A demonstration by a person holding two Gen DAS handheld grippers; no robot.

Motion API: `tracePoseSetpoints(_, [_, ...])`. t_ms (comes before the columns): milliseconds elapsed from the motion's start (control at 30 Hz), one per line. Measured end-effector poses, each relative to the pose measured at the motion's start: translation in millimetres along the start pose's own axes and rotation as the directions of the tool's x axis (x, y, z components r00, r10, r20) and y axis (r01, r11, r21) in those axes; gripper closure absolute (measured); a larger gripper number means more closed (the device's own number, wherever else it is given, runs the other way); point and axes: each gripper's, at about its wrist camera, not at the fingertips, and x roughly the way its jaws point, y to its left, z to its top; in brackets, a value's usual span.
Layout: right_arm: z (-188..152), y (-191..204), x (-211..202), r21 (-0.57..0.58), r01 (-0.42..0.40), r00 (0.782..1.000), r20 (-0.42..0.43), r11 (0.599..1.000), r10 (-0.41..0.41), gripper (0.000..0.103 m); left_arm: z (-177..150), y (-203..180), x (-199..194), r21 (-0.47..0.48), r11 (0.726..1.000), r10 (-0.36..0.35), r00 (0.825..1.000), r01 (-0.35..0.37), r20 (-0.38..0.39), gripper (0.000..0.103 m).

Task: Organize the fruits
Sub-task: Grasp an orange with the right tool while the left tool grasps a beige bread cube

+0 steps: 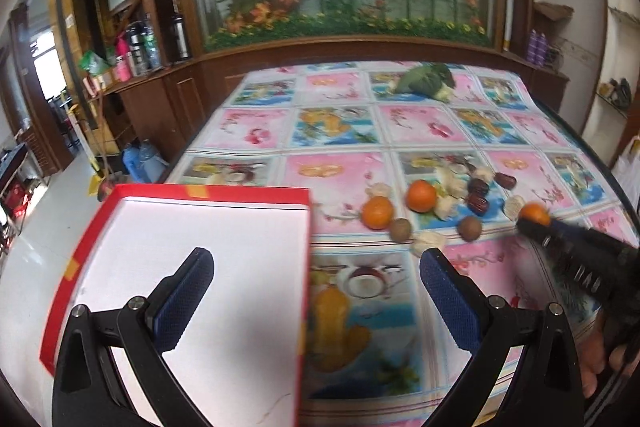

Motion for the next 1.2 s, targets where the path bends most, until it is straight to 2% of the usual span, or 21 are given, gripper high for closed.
tracePoseSetpoints(100, [5.3, -27.0, -12.6, 0.115, 0.096, 0.993, 0.059, 0.989, -0.103, 0.066, 0.1, -19.8, 17.2, 0.033, 0.999, -0.024, 0.999, 0.025, -0.043, 0.002])
tracePoseSetpoints(233, [9.0, -39.4, -17.0, 0.184, 0.070, 0.995, 0.061, 0.980, -0.083, 0.066, -1.6, -42.9, 41.8, 0.055, 0.994, -0.085, 0.990, 0.091, -0.116, 0.011])
tracePoseSetpoints(333, [9.4, -35.1, -21.5, 0.165, 0.064, 0.994, 0.080, 0.984, -0.078, 0.066, -3.8, -51.3, 52.0, 0.049, 0.991, -0.114, 0.982, 0.122, -0.154, 0.025])
tracePoseSetpoints(433, [9.0, -35.2, -23.8, 0.168, 0.051, 0.994, 0.091, 0.984, -0.067, 0.066, -2.9, -55.2, 60.8, 0.037, 0.988, -0.140, 0.974, 0.149, -0.179, 0.028])
tracePoseSetpoints(600, [9.6, -37.2, -19.8, 0.182, 0.040, 0.996, 0.071, 0.982, -0.053, 0.066, -1.7, -61.1, 68.0, 0.039, 0.982, -0.172, 0.966, 0.183, -0.193, 0.040])
tracePoseSetpoints(667, [9.4, -36.7, -18.4, 0.183, 0.036, 0.997, 0.065, 0.982, -0.048, 0.066, -2.5, -64.2, 71.5, 0.041, 0.978, -0.193, 0.960, 0.205, -0.203, 0.050])
tracePoseSetpoints(733, [9.4, -36.6, -18.6, 0.183, 0.040, 0.996, 0.065, 0.982, -0.052, 0.066, -3.8, -66.8, 76.0, 0.042, 0.975, -0.206, 0.955, 0.219, -0.214, 0.054])
tracePoseSetpoints(833, [9.1, -36.8, -17.8, 0.184, 0.043, 0.996, 0.064, 0.982, -0.056, 0.066, -4.8, -67.9, 74.4, 0.057, 0.973, -0.208, 0.958, 0.223, -0.195, 0.059])
tracePoseSetpoints(967, [8.6, -38.1, -16.1, 0.182, 0.048, 0.997, 0.057, 0.982, -0.059, 0.066, -4.6, -63.8, 73.3, 0.052, 0.970, -0.224, 0.956, 0.238, -0.191, 0.071])
tracePoseSetpoints(1200, [7.7, -32.1, -12.5, 0.142, 0.085, 0.994, 0.062, 0.986, -0.095, 0.066, -7.0, -61.4, 70.3, 0.037, 0.963, -0.256, 0.950, 0.267, -0.181, 0.074])
